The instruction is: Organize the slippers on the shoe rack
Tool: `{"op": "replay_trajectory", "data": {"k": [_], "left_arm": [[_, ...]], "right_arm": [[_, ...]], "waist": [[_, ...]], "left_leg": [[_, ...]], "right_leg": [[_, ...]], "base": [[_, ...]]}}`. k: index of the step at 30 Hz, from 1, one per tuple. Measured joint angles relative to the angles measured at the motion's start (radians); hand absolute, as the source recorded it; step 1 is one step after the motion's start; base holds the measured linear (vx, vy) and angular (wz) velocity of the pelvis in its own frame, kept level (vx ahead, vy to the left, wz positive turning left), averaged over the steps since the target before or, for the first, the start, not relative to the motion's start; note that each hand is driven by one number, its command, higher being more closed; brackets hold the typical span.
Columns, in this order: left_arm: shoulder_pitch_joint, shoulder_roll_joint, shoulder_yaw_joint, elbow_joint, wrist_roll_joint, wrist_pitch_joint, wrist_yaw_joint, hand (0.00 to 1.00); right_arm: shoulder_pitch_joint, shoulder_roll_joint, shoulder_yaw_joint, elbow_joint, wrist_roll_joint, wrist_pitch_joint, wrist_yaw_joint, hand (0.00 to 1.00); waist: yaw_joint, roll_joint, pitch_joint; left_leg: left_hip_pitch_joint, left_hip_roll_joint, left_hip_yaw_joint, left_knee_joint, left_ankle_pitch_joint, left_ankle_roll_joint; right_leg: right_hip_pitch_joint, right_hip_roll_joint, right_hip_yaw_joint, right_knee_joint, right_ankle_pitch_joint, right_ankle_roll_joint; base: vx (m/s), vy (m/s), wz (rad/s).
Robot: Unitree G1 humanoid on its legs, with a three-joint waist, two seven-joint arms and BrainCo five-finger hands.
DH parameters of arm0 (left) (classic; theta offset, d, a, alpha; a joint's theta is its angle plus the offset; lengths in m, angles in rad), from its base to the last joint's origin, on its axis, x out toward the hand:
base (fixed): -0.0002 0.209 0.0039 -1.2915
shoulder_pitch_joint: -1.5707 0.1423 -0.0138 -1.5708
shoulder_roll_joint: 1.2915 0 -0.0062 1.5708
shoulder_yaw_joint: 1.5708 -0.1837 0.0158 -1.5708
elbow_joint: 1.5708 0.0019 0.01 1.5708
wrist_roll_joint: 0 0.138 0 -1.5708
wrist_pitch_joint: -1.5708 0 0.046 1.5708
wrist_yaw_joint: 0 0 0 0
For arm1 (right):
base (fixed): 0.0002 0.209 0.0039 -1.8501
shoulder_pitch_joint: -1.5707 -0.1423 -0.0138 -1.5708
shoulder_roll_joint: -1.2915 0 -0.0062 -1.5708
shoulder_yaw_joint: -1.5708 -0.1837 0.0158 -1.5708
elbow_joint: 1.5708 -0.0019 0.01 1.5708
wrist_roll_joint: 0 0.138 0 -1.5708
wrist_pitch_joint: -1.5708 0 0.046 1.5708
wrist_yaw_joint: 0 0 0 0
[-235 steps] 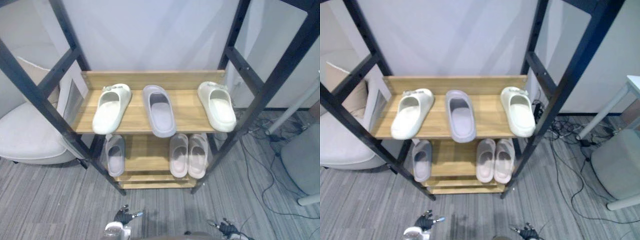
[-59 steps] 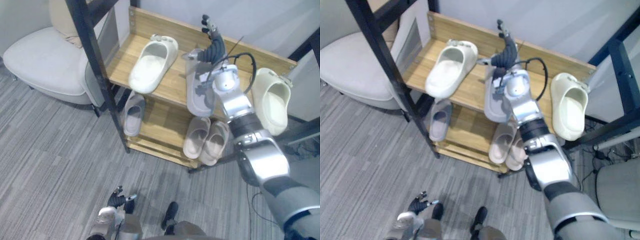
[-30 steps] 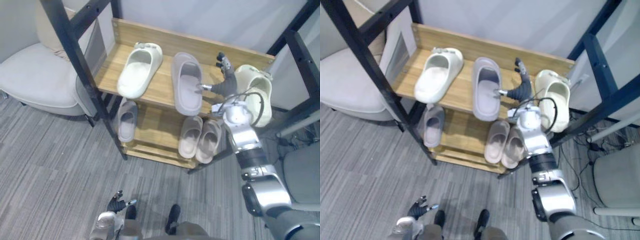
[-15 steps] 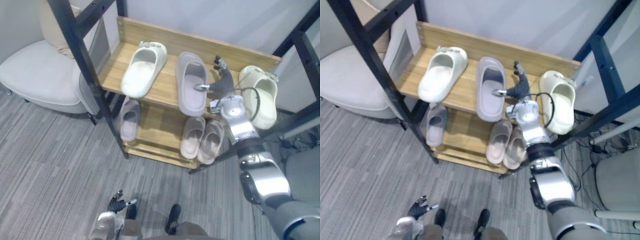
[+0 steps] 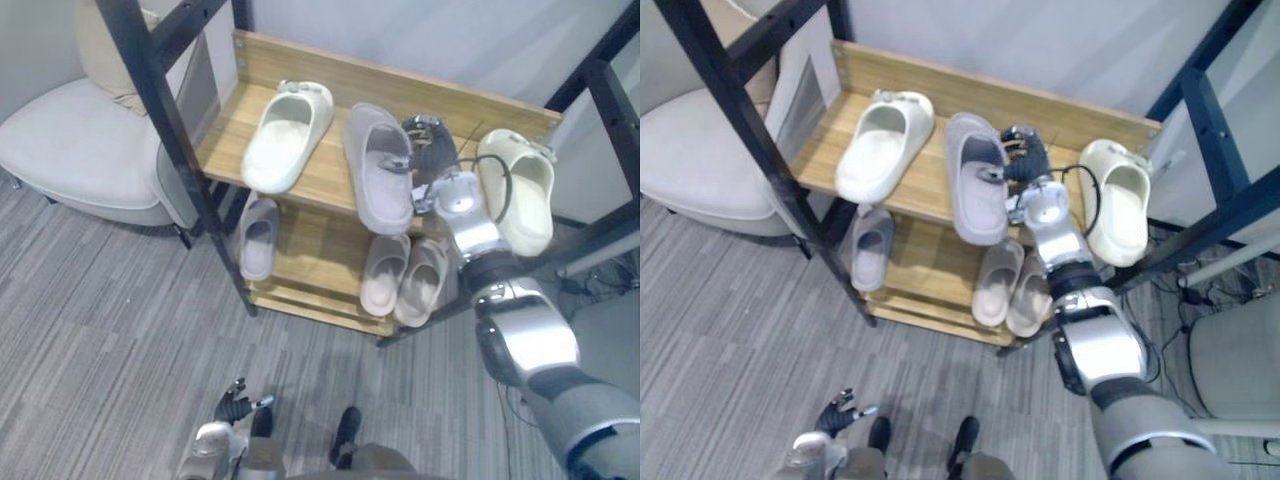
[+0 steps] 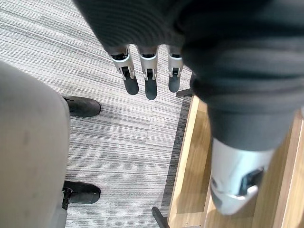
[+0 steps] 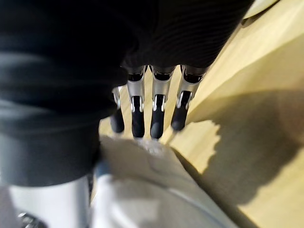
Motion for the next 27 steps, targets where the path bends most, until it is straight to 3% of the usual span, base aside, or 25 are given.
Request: {"op": "replay_trajectory", "data": {"k": [8, 19, 27], "left_arm": [[0.000, 0.002, 0.001, 0.002, 0.000, 0.001, 0.000, 0.00], [0.002, 0.003, 0.003, 0.010, 0.009, 0.002, -0.002, 0.00], [0.003, 0.002, 0.003, 0.017, 0.044, 0.016, -0.015, 0.00]], "right_arm": [[0.034, -0.004, 0.001, -0.061, 0.002, -0.005, 0.008, 1.00], [0.320, -0.013, 0.000, -0.437, 0.010, -0.016, 0.018, 1.00], [0.527, 0.013, 0.010, -0.756, 0.074, -0.086, 0.045, 1.00]], "waist": [[-0.006, -0.003, 0.003], [-0.042, -0.003, 0.002], [-0.064, 0.003, -0.002]], "left_leg": [[0.012, -0.001, 0.009, -0.010, 0.002, 0.001], [0.030, -0.002, 0.017, -0.006, 0.000, 0.003], [0.042, 0.000, 0.020, 0.014, -0.006, 0.003]], "right_leg": [[0.002, 0.000, 0.005, 0.000, 0.000, 0.000], [0.021, -0.004, 0.011, 0.000, 0.000, 0.004], [0.041, -0.003, 0.015, 0.000, 0.001, 0.005]], "base": [[0.00, 0.005, -0.03], [-0.01, 0.003, -0.02], [-0.01, 0.001, -0.01]]}}
